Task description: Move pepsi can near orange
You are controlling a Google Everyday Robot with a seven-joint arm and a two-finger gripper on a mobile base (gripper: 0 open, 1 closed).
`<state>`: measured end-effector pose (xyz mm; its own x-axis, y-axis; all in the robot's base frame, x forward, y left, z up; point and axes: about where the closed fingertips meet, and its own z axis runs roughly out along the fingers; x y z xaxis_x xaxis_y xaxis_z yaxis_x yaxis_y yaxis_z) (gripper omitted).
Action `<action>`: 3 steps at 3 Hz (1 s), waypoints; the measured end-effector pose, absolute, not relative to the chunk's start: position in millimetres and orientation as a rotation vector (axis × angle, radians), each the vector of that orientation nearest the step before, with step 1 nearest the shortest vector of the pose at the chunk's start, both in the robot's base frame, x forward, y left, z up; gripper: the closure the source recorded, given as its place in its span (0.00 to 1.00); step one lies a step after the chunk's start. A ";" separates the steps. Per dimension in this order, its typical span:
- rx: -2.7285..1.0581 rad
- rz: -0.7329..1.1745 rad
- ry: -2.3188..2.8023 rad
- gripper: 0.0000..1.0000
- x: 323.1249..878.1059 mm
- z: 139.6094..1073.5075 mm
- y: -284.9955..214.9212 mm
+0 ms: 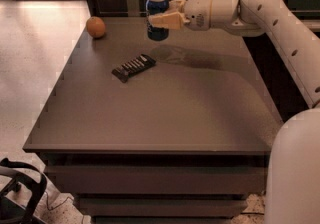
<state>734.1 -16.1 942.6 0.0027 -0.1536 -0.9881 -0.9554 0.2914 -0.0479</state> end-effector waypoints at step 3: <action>-1.121 0.832 1.492 1.00 791.5 918.5 24.3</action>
Offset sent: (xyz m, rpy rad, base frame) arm 0.0825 0.0321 -0.0178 -0.1249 -0.0029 -0.0719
